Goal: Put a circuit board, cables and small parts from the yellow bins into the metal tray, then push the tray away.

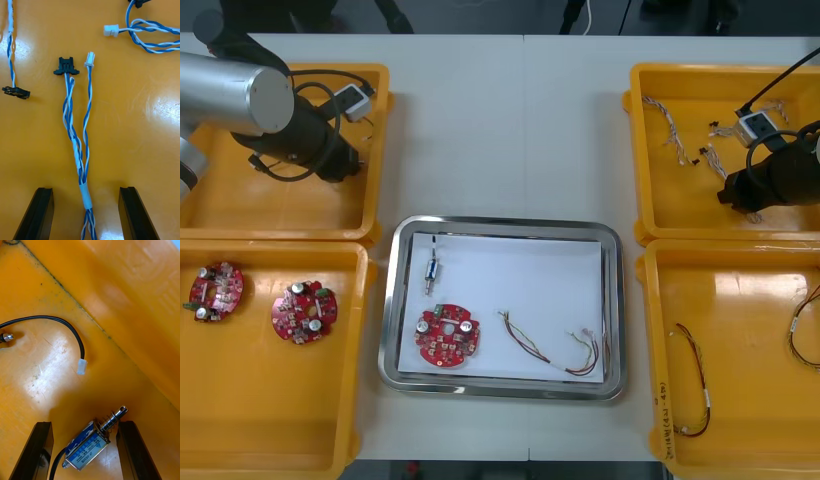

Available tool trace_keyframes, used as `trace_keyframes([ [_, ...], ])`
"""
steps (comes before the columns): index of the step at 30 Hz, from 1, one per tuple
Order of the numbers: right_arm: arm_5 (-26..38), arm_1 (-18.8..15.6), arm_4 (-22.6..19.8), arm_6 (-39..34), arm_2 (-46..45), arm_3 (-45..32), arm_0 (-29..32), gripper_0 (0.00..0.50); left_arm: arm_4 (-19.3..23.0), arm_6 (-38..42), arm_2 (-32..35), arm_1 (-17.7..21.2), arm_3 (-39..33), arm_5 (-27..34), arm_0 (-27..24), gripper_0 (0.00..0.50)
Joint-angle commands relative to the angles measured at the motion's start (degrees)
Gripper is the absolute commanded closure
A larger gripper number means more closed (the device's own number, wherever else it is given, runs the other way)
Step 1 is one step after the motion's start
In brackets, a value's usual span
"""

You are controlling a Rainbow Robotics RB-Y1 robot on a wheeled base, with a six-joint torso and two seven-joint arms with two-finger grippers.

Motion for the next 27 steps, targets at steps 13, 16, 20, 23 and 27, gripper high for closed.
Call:
trace_keyframes([
  [13, -1.38, -0.28, -1.51, 1.75, 0.06, 3.62, -2.39, 0.000, 0.94, -5.01, -0.55, -0.28, -0.29, -0.25, -1.77, 0.500],
  [16, -1.29, -0.28, -1.51, 2.10, 0.06, 3.62, -2.39, 0.139, 0.94, -4.93, -0.64, -0.28, -0.29, -0.17, -1.77, 0.500],
  [20, -1.29, -0.28, -1.24, 2.37, 0.06, 3.62, -2.39, 0.500, 1.03, -4.93, -0.55, -0.28, -0.29, -0.17, -1.77, 0.500],
  [23, -1.29, -0.28, -1.07, 2.81, 0.06, 3.62, -2.57, 0.500, 1.03, -4.93, -0.64, -0.20, -0.29, -0.17, -1.77, 0.500],
  [27, -0.85, -0.28, -0.45, 3.51, -0.03, 3.44, -3.53, 0.500, 1.20, -4.84, -0.55, 0.07, -0.29, 0.18, -1.77, 0.500],
])
